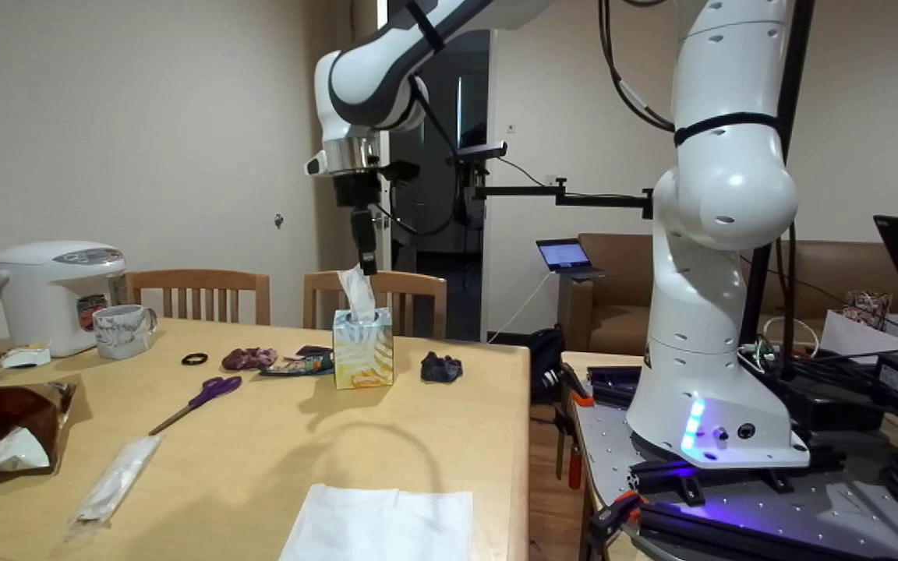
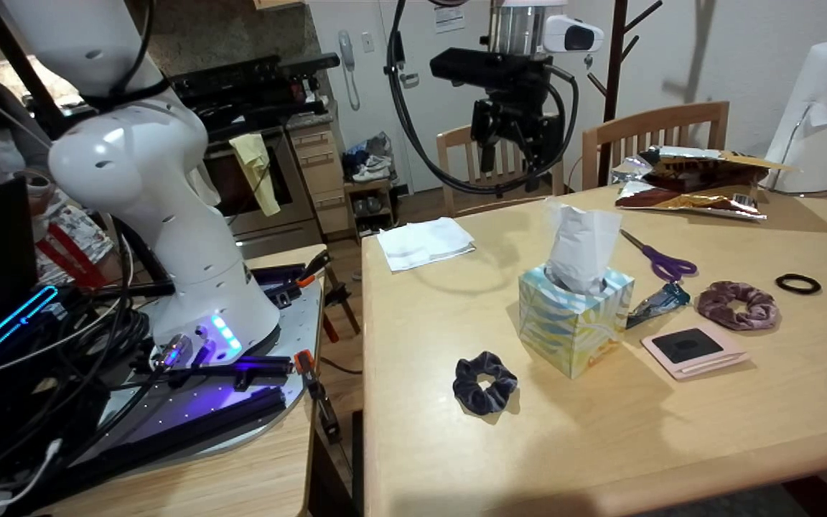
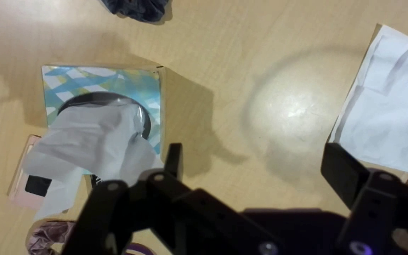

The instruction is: Use the tissue on the table to wipe it

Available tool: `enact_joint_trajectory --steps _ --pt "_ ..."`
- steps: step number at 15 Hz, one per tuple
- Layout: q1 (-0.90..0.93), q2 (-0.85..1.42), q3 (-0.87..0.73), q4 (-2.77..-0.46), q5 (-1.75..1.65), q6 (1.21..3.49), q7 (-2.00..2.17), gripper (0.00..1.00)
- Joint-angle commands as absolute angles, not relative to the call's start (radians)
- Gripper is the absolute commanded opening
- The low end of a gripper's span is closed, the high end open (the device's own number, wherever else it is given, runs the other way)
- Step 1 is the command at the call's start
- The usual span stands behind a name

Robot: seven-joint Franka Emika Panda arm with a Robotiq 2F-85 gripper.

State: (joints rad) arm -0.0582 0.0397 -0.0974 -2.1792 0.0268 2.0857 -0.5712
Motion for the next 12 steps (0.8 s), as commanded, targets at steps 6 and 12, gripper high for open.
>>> enact_joint_trajectory --steps 6,12 --pt "-0.078 0.032 -0.087 -2.206 -0.007 2.114 -0.61 1.0" --pt "-0.057 0.102 -0.056 -2.235 0.0 2.17 -0.744 1.0"
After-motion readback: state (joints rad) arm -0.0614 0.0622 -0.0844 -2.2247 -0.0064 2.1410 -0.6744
